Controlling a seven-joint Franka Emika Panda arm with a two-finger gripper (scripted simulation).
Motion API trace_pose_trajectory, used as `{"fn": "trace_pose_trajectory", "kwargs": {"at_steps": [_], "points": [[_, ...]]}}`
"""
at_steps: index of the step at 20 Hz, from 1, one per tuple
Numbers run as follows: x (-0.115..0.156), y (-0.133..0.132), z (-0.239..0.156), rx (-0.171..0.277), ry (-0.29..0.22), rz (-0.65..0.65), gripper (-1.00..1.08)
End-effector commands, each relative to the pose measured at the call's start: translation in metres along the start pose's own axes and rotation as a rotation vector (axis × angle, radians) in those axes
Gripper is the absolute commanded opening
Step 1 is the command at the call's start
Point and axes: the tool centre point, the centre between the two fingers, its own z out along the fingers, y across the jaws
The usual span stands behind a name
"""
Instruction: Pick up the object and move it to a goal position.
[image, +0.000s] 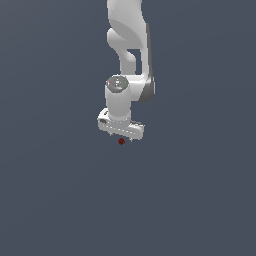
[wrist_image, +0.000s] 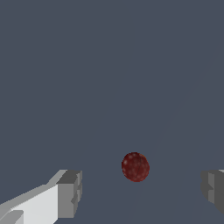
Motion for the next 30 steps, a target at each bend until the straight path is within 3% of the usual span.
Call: {"fn": "trace_pose_trajectory", "kwargs": {"at_steps": [1, 9, 30], "points": [[-0.009, 0.004, 0.012, -0.001, -0.003, 0.048, 1.00], [-0.024, 0.010, 0.028, -0.005, -0.009, 0.117, 1.00], [-0.025, 0.010, 0.079, -0.005, -0.010, 0.117, 1.00]]}}
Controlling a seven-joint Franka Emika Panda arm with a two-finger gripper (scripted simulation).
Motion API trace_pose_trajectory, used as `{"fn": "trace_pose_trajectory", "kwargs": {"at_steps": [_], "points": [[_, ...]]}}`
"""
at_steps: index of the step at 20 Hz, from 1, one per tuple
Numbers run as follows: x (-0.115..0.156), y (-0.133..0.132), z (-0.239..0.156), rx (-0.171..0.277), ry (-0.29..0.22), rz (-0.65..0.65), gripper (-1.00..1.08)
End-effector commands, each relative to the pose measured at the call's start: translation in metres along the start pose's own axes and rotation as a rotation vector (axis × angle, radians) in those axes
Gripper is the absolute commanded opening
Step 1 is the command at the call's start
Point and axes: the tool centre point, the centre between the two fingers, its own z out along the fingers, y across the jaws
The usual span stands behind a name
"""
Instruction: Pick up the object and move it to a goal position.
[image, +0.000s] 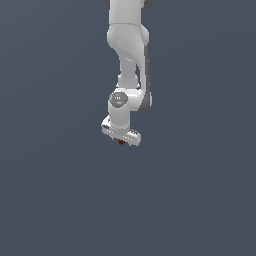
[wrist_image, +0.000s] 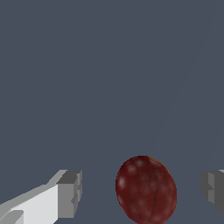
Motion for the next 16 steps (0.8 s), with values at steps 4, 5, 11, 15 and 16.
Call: {"fn": "trace_pose_trajectory", "kwargs": {"at_steps": [4, 5, 11, 15, 16], "points": [[0.0005, -0.0003, 0.0012, 0.000, 0.001, 0.000, -1.00], [0.0005, -0.0003, 0.0012, 0.000, 0.001, 0.000, -1.00], [0.0005, -0.0005, 0.0009, 0.001, 0.001, 0.000, -1.00], [0.0001, -0.0001, -0.0027, 0.001, 0.001, 0.000, -1.00], [-0.0002, 0.0001, -0.0048, 0.001, 0.001, 0.000, -1.00]]}}
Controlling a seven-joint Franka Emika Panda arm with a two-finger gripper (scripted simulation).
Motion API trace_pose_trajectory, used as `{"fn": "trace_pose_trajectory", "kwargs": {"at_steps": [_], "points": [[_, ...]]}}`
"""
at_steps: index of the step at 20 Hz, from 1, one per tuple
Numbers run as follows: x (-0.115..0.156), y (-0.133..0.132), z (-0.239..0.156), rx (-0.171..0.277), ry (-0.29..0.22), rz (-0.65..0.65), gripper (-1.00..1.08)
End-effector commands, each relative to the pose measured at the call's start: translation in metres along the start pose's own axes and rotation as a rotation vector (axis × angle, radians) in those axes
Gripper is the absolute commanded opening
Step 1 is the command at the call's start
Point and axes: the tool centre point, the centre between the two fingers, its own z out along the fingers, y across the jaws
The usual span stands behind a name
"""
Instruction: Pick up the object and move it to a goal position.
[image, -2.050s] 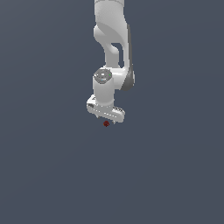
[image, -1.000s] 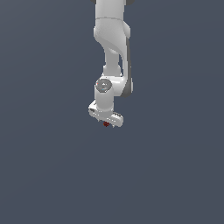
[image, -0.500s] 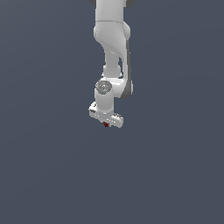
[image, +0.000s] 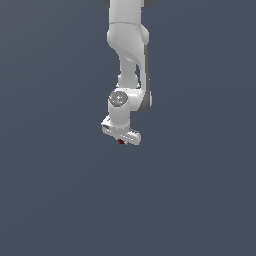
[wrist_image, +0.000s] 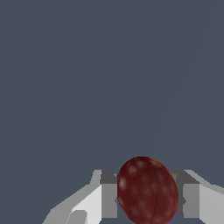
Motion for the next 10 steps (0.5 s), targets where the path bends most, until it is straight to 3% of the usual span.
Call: {"fn": "trace_pose_trajectory", "kwargs": {"at_steps": [1, 10], "points": [[0.000, 0.000, -0.005, 0.000, 0.001, 0.000, -1.00], [-0.006, 0.005, -0.049, 0.001, 0.001, 0.000, -1.00]]}}
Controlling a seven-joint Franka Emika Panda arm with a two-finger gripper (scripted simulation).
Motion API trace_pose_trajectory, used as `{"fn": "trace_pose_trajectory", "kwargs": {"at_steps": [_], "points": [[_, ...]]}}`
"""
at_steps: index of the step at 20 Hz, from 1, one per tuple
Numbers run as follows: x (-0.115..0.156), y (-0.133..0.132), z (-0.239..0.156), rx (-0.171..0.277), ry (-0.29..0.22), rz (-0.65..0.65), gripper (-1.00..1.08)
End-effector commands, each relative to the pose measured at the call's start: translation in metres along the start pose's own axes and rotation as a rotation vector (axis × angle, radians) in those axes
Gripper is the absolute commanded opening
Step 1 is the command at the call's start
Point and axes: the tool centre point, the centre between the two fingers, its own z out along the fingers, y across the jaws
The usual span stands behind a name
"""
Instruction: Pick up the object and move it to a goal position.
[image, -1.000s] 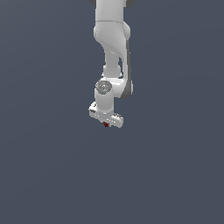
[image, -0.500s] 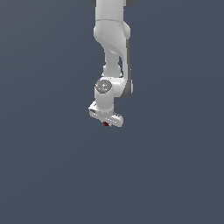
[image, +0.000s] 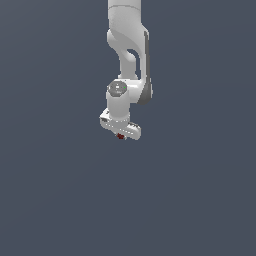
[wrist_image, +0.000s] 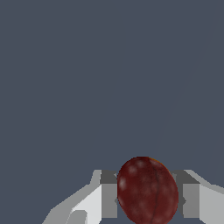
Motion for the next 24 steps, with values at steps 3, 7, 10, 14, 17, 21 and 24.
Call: {"fn": "trace_pose_trajectory", "kwargs": {"at_steps": [3, 7, 10, 14, 17, 21, 24], "points": [[-0.004, 0.004, -0.033, 0.001, 0.000, 0.001, -1.00], [-0.008, 0.008, -0.070, 0.001, 0.000, 0.001, -1.00], [-0.011, 0.012, -0.101, 0.000, 0.000, 0.001, -1.00], [-0.015, 0.017, -0.144, 0.000, 0.001, 0.002, -1.00], [-0.018, 0.020, -0.175, 0.000, 0.001, 0.002, -1.00], [-0.022, 0.025, -0.215, -0.001, 0.001, 0.002, -1.00], [-0.024, 0.027, -0.242, -0.001, 0.001, 0.002, -1.00]]}}
